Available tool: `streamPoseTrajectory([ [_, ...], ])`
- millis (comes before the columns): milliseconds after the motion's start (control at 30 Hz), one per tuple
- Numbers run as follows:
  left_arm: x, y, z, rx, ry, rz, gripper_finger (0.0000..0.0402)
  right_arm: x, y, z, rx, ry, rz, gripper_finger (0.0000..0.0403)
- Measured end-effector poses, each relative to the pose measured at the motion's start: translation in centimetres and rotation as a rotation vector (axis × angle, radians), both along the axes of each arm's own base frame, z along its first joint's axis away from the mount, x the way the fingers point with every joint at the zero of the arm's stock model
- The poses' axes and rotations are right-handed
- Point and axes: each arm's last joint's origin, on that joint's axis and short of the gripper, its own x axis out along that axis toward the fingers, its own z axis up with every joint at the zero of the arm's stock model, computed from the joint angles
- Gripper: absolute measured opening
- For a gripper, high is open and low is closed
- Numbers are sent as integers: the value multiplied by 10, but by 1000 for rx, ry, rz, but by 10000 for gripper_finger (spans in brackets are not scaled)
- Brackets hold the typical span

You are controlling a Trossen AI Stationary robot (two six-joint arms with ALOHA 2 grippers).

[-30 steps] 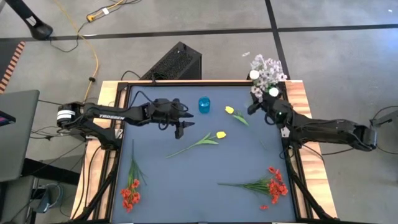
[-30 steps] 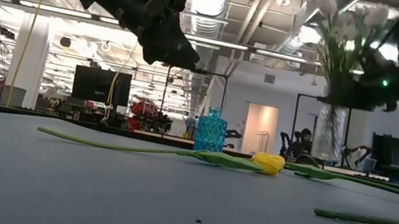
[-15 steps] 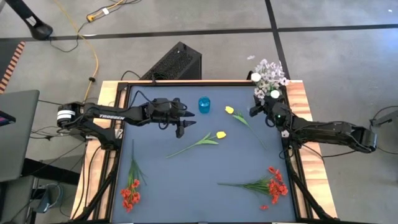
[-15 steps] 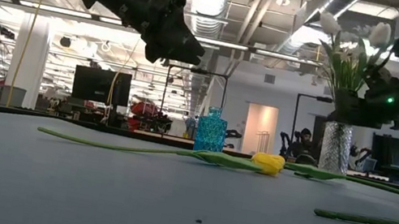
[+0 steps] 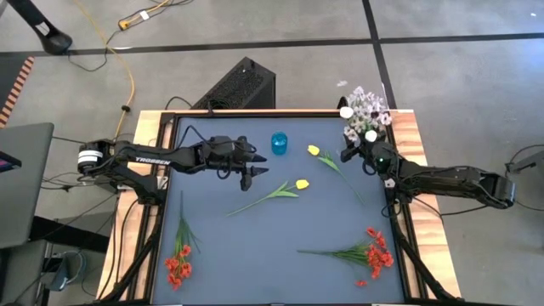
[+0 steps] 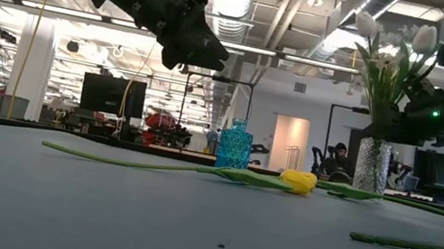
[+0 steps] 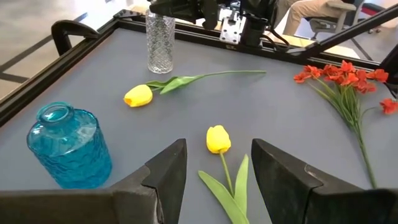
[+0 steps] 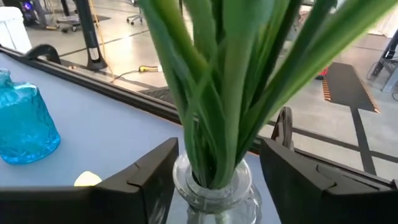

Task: Sort flowers into vase by color
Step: Put the white flowers into the transparent vase

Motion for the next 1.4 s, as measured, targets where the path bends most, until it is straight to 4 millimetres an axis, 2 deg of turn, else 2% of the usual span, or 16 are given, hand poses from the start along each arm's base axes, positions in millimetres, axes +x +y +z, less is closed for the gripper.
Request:
streamPoseTrajectory([
  [433, 1, -4, 0, 7, 1, -16, 169, -1, 0, -3, 39, 10, -3, 287],
  [1033, 1, -4, 1, 31, -9, -24, 169, 6, -3, 18, 171, 128, -33, 365],
  [1400, 1, -4, 1, 35, -9, -26, 169, 10, -1, 24, 210, 137, 61, 378],
])
